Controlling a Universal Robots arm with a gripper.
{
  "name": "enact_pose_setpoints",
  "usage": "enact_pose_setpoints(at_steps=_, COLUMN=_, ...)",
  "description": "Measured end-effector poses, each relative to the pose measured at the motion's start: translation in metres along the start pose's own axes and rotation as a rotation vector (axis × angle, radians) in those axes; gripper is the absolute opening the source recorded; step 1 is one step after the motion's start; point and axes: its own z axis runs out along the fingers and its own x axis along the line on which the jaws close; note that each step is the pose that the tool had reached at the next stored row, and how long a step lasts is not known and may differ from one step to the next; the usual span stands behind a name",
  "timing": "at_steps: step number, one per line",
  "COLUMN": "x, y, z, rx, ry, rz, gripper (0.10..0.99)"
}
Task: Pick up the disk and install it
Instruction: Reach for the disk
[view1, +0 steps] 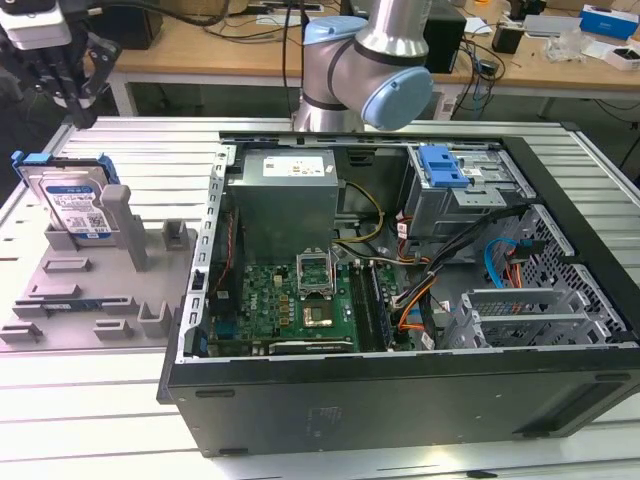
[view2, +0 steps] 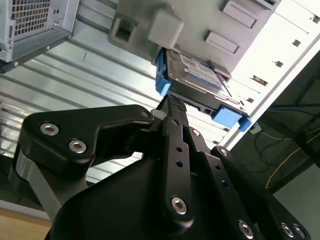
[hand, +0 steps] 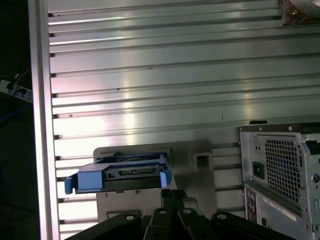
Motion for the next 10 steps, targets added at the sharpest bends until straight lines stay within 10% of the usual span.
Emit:
enact_pose_setpoints(at_steps=5, x=0.0203, y=0.0020, z=0.0016, rx=0.001, ry=0.0093, rz=0.000, gripper=0.106)
enact_pose_setpoints(at_steps=10, x=0.0230, y=0.0022, z=0.0017, rx=0.001, ry=0.0136, rz=0.001, gripper=0.106)
